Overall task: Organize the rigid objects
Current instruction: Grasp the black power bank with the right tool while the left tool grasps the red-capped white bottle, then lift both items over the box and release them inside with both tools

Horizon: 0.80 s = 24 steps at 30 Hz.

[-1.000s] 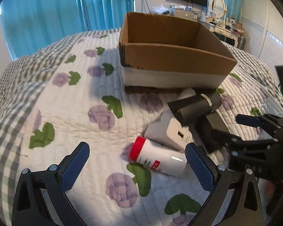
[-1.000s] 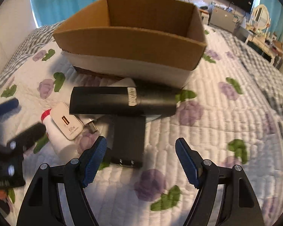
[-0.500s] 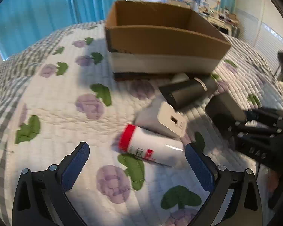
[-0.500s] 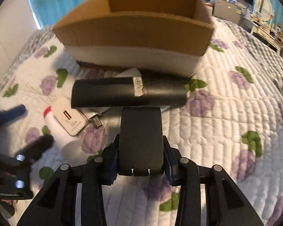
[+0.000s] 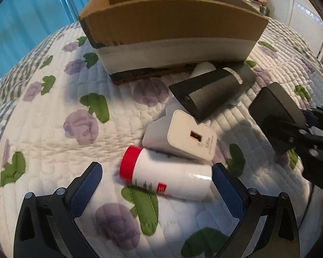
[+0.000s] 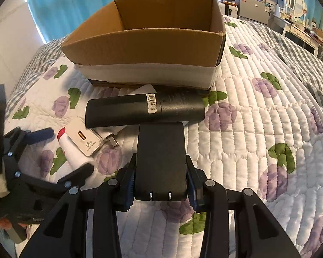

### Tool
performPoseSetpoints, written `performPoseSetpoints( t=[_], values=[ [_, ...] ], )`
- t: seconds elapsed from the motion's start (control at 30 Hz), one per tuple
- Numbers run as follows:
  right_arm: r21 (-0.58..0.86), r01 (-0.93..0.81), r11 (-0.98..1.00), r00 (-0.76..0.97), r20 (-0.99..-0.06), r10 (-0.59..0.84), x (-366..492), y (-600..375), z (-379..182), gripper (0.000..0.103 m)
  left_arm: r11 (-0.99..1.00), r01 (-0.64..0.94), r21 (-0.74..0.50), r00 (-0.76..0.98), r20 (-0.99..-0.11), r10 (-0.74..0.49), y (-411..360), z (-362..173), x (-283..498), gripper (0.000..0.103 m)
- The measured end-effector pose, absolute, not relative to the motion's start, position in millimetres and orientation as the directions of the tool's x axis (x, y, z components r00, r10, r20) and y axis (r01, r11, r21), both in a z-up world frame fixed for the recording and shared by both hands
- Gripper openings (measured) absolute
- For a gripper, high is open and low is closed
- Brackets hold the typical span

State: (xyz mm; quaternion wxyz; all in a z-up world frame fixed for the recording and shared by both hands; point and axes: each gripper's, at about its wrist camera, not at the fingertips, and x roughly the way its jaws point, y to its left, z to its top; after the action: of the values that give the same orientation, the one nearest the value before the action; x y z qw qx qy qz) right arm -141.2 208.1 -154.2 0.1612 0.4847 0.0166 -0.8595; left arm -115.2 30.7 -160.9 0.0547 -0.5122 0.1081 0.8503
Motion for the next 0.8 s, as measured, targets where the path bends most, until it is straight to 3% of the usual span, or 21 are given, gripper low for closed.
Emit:
performPoseSetpoints(
  t=[0.07, 0.13, 0.43, 0.63, 0.8],
  values=[
    [0.133, 0.293, -0.947, -0.476, -0.839, -0.265, -140, 209, -154, 0.038, -0.970, -0.205, 0.132, -0.449, -0.893, -0.026, 31, -167, -118, 0.099],
    [0.134, 0.294, -0.946, -0.476, -0.838, -0.267, -140, 209, -154, 0.038, -0.965, -0.231, 0.125, -0.451, -0.893, -0.008, 34, -167, -115, 0.082],
    [0.115, 0.294, -0.949, -0.511, -0.820, -0.257, -125, 210, -141, 0.038, -0.958, -0.242, 0.154, -0.528, -0.849, -0.004, 41, -143, -88, 0.082],
    [0.105, 0.281, -0.954, -0.575, -0.778, -0.255, -98, 215, -116, 0.038, -0.978, -0.187, 0.087, -0.567, -0.823, 0.035, 32, -115, -66, 0.082],
    [0.103, 0.283, -0.953, -0.624, -0.735, -0.265, -88, 221, -83, 0.038, -0.986, -0.151, 0.066, -0.649, -0.759, 0.048, 28, -63, -64, 0.082]
  ],
)
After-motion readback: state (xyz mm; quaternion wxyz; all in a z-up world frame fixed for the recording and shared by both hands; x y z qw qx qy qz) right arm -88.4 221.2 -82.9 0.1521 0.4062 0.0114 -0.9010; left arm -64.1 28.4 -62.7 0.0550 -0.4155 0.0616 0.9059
